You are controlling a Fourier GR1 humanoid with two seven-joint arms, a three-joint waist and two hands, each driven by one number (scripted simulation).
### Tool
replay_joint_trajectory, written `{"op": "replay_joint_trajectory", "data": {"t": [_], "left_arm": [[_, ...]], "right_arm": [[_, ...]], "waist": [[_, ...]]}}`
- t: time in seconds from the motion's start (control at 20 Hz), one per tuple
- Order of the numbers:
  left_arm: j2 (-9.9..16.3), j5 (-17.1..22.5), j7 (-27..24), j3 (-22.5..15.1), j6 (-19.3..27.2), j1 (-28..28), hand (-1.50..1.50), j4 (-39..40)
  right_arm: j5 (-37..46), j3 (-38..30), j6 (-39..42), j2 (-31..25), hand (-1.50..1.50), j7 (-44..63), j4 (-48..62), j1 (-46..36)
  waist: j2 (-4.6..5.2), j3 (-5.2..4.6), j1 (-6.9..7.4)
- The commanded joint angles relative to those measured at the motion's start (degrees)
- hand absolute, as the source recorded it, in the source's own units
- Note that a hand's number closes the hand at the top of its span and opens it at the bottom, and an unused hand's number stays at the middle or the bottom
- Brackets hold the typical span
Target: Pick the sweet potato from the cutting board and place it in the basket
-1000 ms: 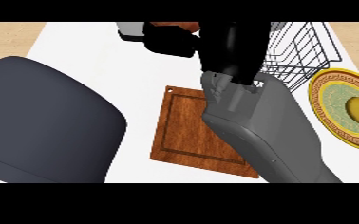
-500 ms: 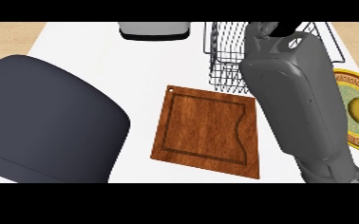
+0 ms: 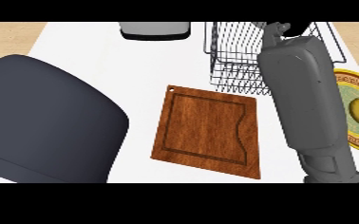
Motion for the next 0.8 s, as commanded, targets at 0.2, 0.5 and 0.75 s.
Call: {"op": "replay_joint_trajectory", "data": {"t": [0.2, 0.5, 0.75], "left_arm": [[-1.0, -1.4, 2.0, -0.2, 0.7, 1.6, 0.0, 3.7], [0.0, -0.8, 1.0, 0.0, -1.5, 2.8, 0.0, 2.8], [-2.0, -2.1, 3.0, -1.1, -0.1, 1.2, 0.0, 3.8]], "right_arm": [[-6.5, -4.5, -6.0, 0.5, 1.5, -10.8, 3.7, 6.5], [-0.3, -5.1, -7.3, -4.7, 1.5, -9.8, 11.8, 8.1], [-0.6, -3.3, -2.6, -6.6, 1.5, -12.4, 13.0, 8.8]], "waist": [[0.36, -0.71, -0.08], [0.48, -0.8, 0.01], [0.34, -0.75, -0.32]]}}
